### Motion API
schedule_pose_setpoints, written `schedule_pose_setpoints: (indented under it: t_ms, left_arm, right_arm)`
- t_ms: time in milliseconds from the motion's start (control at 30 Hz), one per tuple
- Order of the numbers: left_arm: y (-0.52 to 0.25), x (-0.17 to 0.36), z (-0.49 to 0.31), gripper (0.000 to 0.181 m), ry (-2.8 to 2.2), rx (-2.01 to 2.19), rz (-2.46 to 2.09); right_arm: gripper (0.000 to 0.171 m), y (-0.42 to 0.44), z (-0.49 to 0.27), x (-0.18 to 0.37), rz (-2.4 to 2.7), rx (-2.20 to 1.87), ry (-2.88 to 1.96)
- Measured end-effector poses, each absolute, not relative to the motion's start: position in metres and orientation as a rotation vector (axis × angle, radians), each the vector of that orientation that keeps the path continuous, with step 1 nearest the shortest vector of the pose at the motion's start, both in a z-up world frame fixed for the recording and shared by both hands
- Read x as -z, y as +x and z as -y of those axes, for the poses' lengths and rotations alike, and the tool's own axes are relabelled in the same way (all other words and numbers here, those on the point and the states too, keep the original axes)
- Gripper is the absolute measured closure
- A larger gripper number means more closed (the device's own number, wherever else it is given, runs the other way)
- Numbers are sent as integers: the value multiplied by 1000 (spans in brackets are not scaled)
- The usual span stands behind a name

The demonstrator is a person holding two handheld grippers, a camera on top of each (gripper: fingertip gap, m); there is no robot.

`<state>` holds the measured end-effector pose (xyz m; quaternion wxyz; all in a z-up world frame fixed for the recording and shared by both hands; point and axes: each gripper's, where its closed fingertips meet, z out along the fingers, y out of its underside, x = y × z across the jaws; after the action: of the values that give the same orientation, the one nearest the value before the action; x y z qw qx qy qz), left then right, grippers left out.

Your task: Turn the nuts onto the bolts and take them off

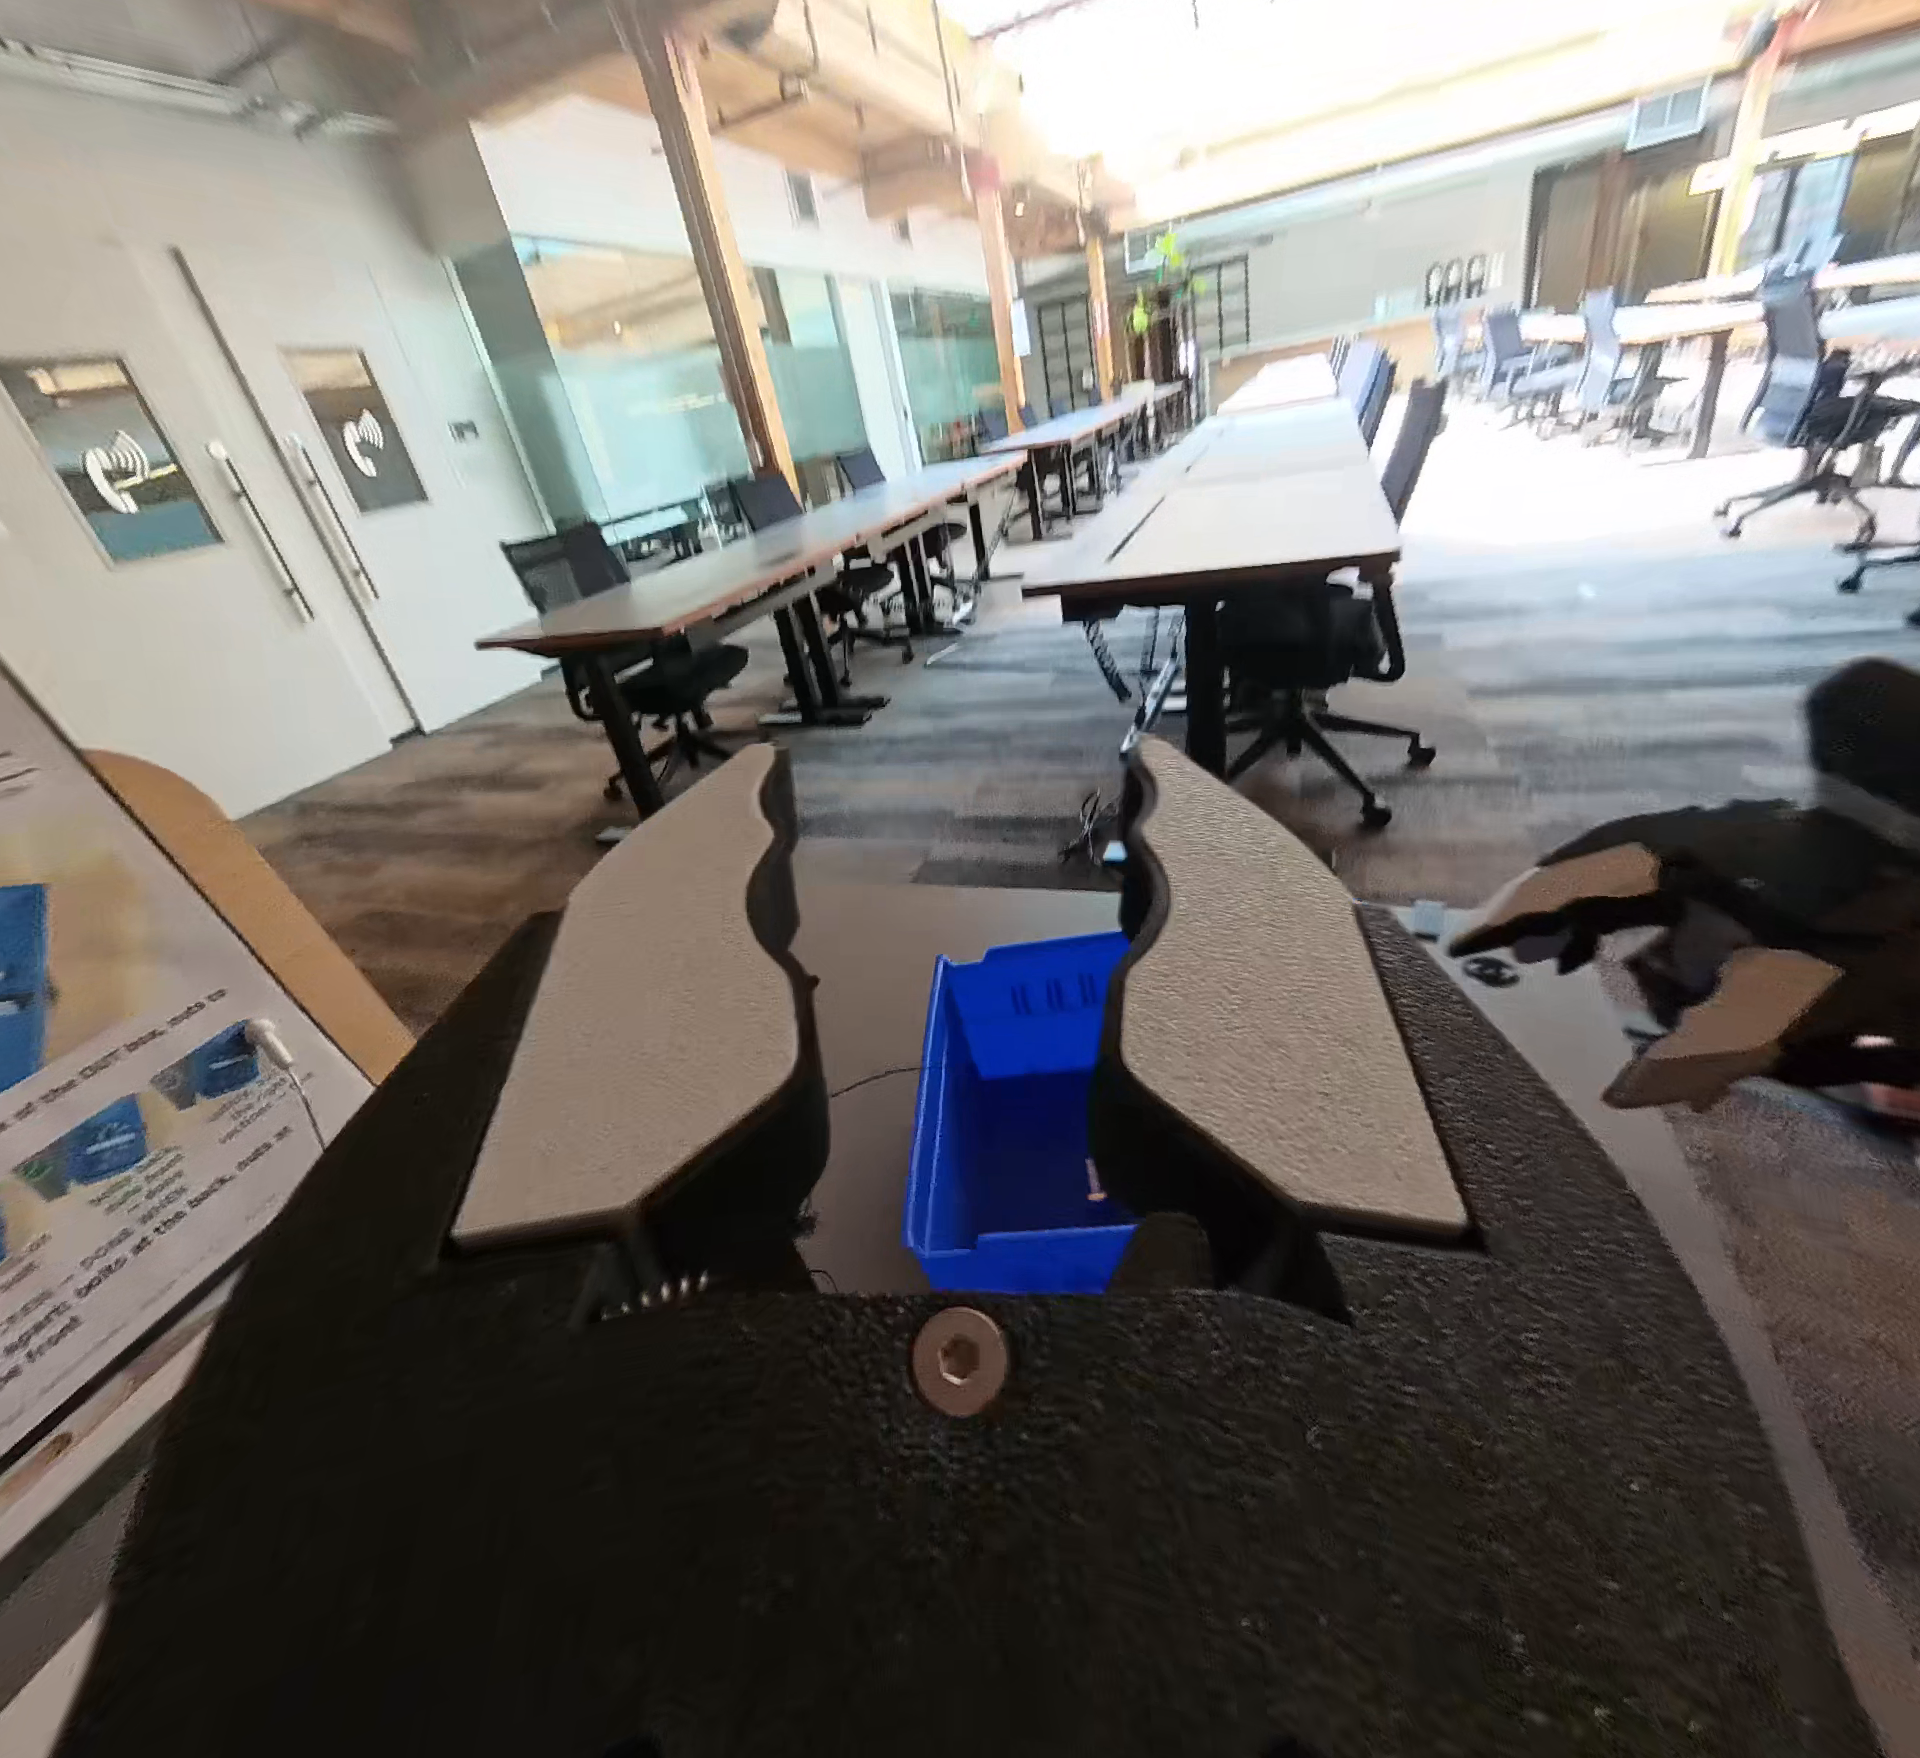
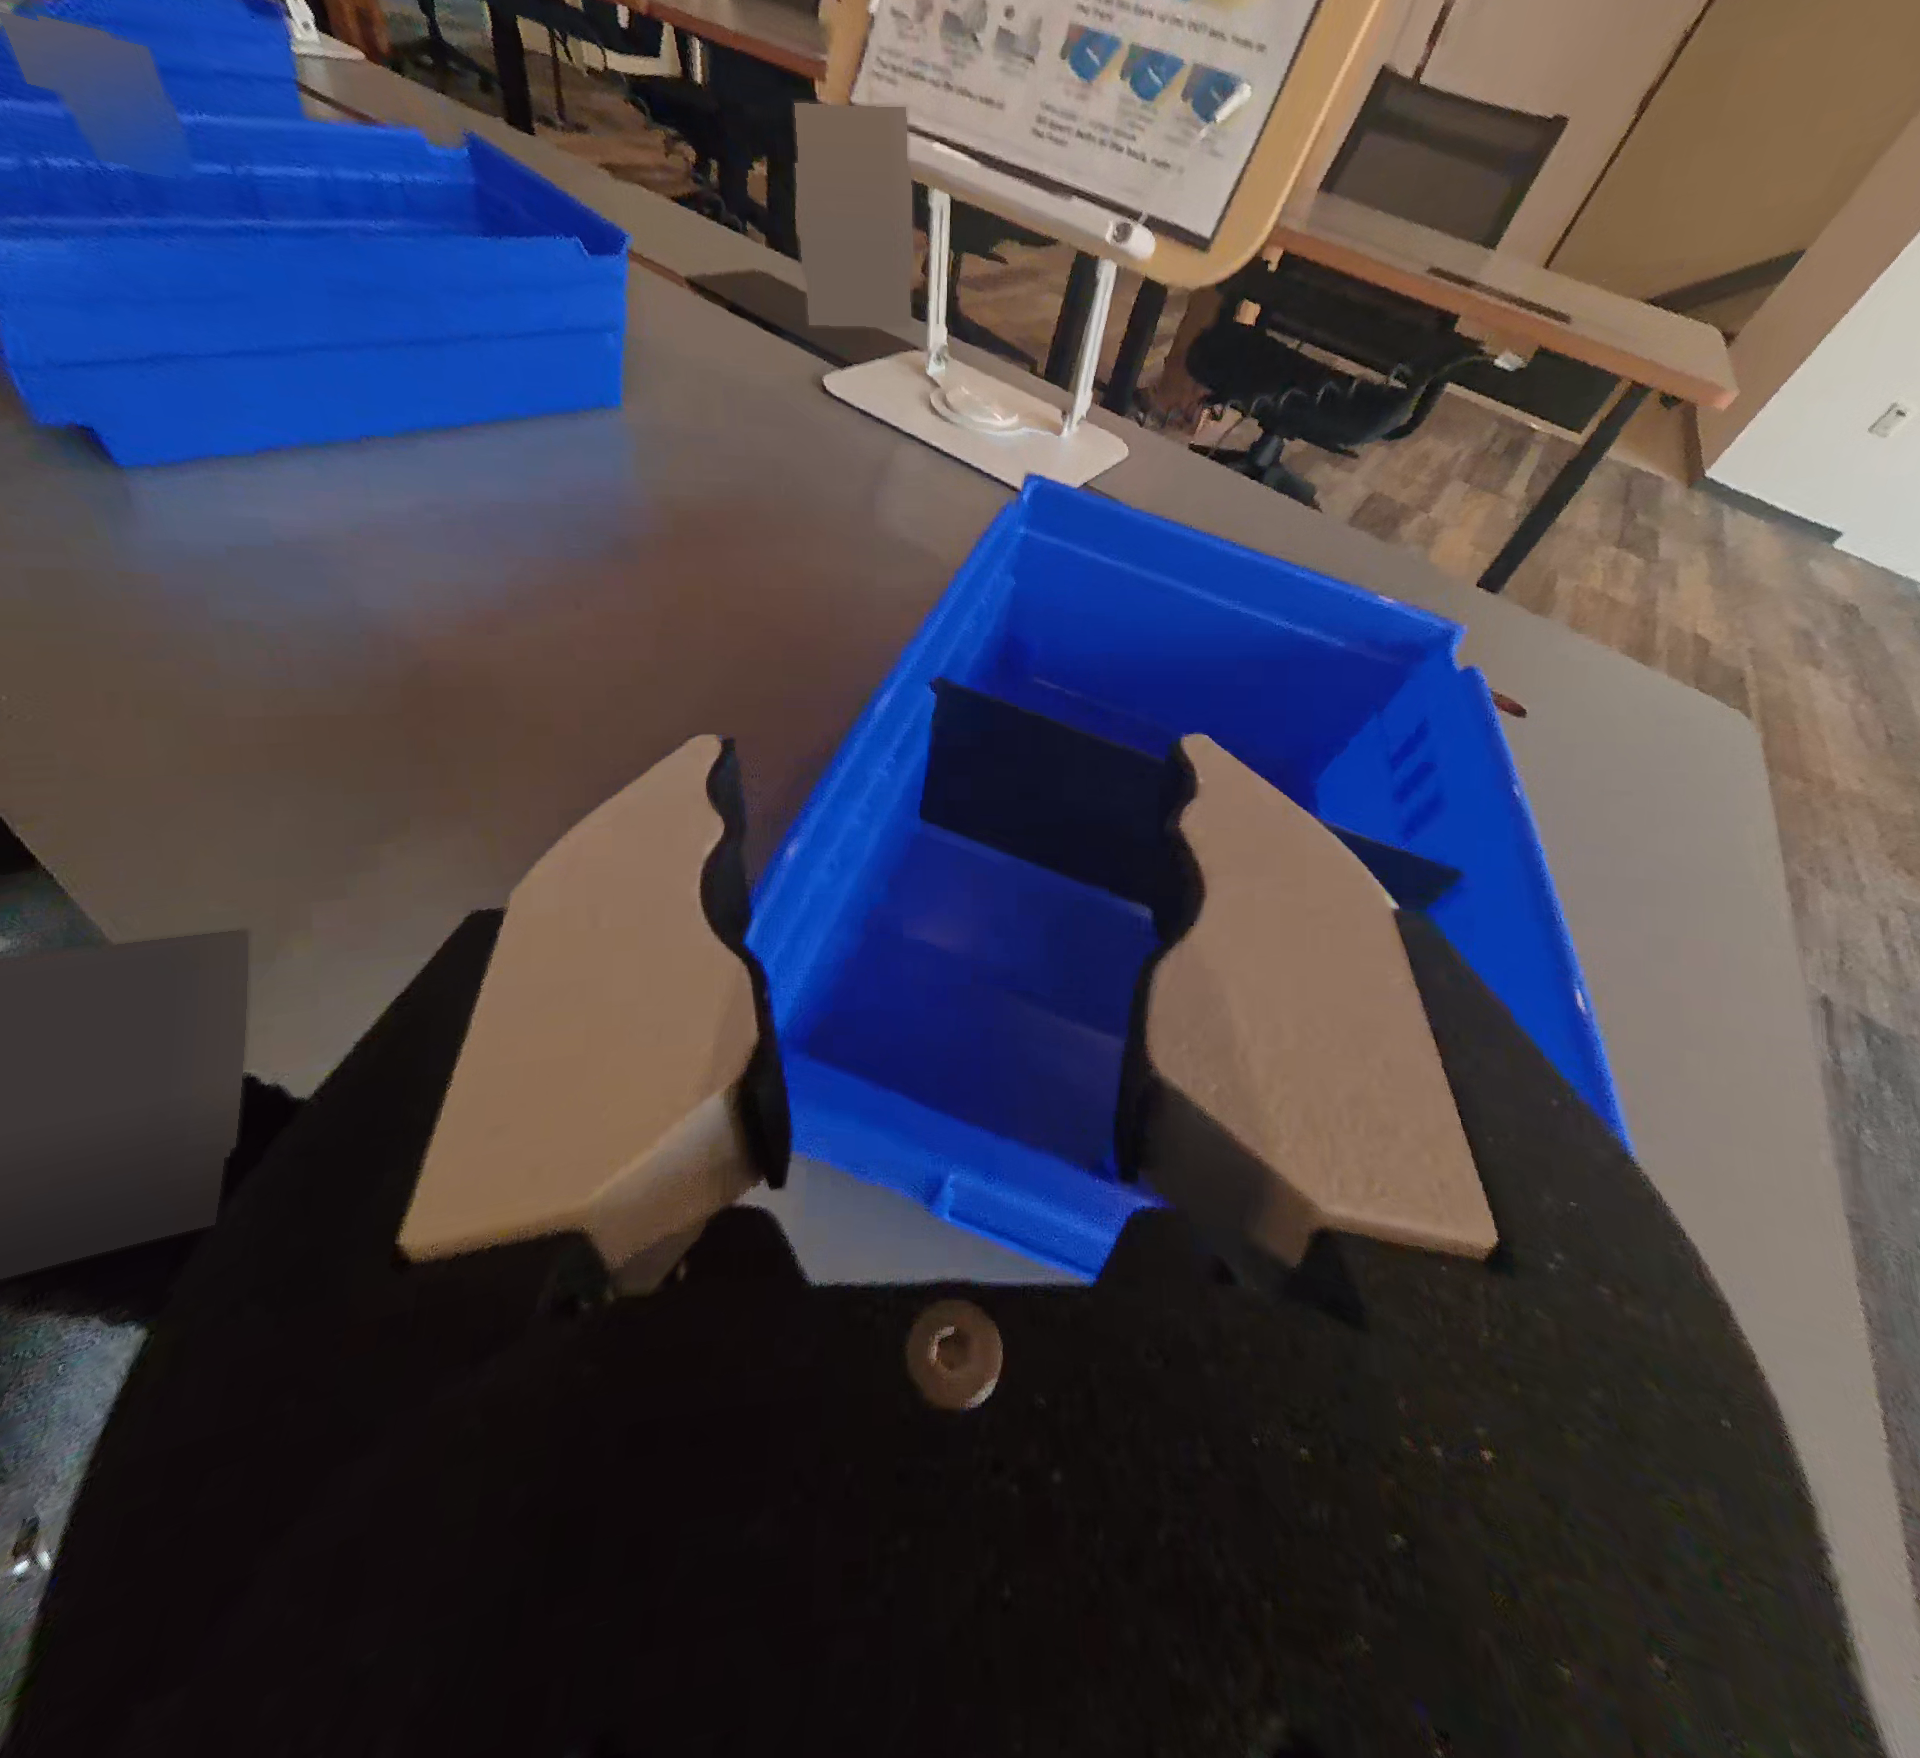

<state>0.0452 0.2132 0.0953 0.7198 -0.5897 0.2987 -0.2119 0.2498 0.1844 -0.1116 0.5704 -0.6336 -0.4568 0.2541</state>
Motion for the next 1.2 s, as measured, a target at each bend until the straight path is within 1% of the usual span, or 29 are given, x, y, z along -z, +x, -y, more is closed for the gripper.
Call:
schedule_pose_setpoints:
  t_ms: [133,200,267,367,433,533,633,733,800,867,933,1033,1100,1200]
  left_arm:
    - [12,-99,-162,146,-1202,484,-609]
    - [-3,-98,-138,162,-1153,490,-593]
    - [-27,-97,-114,181,-1089,484,-541]
    - [-65,-86,-91,181,-1066,399,-457]
    - [-93,-70,-79,181,-1114,267,-443]
    - [-137,-44,-63,181,-1227,97,-391]
    - [-178,-17,-43,181,-1358,1,-339]
    - [-204,22,-30,180,-1560,53,-323]
    - [-218,49,-28,173,-1688,99,-306]
    - [-226,81,-31,169,-1824,153,-323]
    - [-230,119,-35,157,-2021,222,-358]
    - [-245,171,-44,158,-2307,155,-454]
    - [-256,191,-57,161,-2376,98,-499]
    - [-256,211,-67,157,-2457,164,-493]
  right_arm:
    - [88,231,-179,98,1055,-676,-1417]
    - [90,218,-174,93,1073,-716,-1388]
    - [93,206,-171,89,1089,-717,-1358]
    - [96,188,-163,84,1129,-729,-1318]
    - [97,176,-156,81,1152,-756,-1289]
    - [105,160,-149,80,1179,-789,-1274]
    - [108,148,-146,83,1198,-775,-1283]
    - [110,138,-144,88,1216,-752,-1299]
    - [110,131,-143,94,1231,-746,-1309]
    - [110,124,-142,100,1249,-742,-1322]
    - [110,115,-141,105,1262,-728,-1335]
    - [110,107,-139,109,1280,-727,-1335]
    - [110,104,-139,110,1281,-740,-1334]
    - [111,104,-138,109,1276,-743,-1331]
